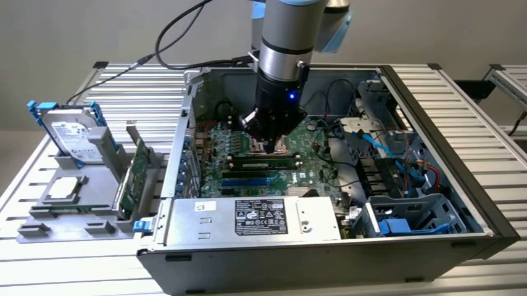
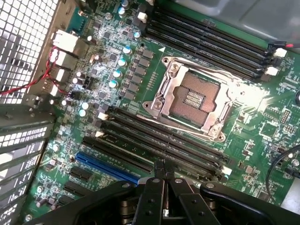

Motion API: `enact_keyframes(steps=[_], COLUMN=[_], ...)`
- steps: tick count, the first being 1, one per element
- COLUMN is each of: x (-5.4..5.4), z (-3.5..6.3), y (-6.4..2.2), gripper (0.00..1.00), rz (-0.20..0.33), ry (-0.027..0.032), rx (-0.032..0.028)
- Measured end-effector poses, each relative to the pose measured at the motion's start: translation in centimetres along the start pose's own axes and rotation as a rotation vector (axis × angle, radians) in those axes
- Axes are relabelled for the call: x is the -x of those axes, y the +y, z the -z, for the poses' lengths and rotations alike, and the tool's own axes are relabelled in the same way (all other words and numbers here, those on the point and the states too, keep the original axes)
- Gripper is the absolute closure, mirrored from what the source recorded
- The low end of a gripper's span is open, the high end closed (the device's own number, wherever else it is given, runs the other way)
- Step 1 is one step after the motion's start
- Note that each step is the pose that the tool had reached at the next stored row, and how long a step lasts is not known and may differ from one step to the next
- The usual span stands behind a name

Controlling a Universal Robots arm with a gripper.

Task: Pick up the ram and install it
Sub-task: 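Press down the ram until it locks into place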

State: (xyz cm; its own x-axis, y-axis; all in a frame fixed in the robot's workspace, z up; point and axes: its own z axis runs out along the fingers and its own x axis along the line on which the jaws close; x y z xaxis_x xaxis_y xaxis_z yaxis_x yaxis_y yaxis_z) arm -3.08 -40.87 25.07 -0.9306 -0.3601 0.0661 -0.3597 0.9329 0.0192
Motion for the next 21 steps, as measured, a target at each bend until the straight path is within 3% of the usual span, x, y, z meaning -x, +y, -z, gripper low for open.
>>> enact_keyframes(steps=[6,21], x=[0.0,-0.01], z=[0.0,0.09], y=[0.0,0.0], gripper=[0.89,0.89], rz=[-0.07,-0.215], ry=[0.0016,0.0023], rx=[-0.003,-0.0016])
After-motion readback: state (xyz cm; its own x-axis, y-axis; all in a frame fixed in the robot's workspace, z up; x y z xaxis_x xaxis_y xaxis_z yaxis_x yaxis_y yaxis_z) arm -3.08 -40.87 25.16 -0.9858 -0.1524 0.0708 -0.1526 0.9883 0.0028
